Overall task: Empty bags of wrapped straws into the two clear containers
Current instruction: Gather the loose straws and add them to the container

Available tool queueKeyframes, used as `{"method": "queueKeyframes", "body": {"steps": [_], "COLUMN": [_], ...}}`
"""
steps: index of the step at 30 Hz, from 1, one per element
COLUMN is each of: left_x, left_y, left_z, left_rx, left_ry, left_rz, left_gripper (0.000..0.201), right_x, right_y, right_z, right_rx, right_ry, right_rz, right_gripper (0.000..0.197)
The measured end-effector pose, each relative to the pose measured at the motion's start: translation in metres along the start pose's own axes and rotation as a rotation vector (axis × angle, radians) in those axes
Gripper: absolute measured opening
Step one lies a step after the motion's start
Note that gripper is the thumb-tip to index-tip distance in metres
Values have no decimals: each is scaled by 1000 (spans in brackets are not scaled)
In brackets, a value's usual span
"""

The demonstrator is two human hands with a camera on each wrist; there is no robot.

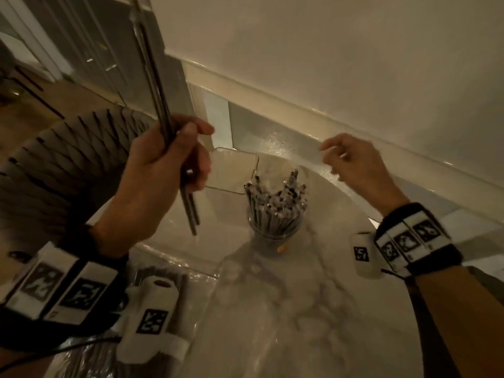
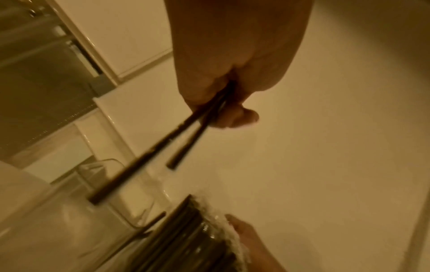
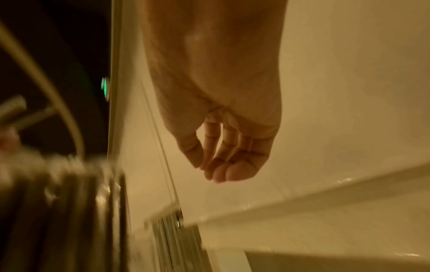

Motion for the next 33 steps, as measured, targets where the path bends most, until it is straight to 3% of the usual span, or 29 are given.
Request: {"method": "queueKeyframes", "body": {"steps": [5,7,9,11,13,16,19,21,25,29,33], "left_x": [9,10,11,10,10,11,12,13,13,12,12], "left_y": [-18,-21,-26,-31,-33,-33,-31,-29,-22,-10,0], "left_z": [23,32,42,51,59,67,71,72,69,58,33], "left_rx": [20,30,31,27,26,19,29,26,0,-36,2], "left_ry": [-45,-63,-85,-108,-128,-150,-157,-167,-175,-169,-139], "left_rz": [-114,-123,-142,-166,-179,-173,-171,-166,-144,-110,-40], "left_gripper": [21,22,23,25,24,23,23,22,19,18,33], "right_x": [14,21,25,35,47,49,48,56,48,42,43], "right_y": [108,142,181,209,226,229,240,235,182,112,32], "right_z": [-38,-62,-92,-128,-145,-115,-112,-113,-96,-50,34], "right_rx": [-232,-283,-365,-381,-424,-377,-359,-304,-219,-144,-127], "right_ry": [-155,-115,-91,-130,-164,-178,-172,-188,-148,-108,-180], "right_rz": [512,638,793,854,839,790,859,771,654,431,207], "right_gripper": [45,49,46,26,24,43,29,25,25,20,18]}}
Point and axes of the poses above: each hand's wrist, its own x-axis towards the middle knuckle, its own y-axis out of the palm, z = x × y, the point moved 10 cm from there along x, towards the middle knuckle, and after that the axes turned 8 degrees about -y, right-handed, at the moved point
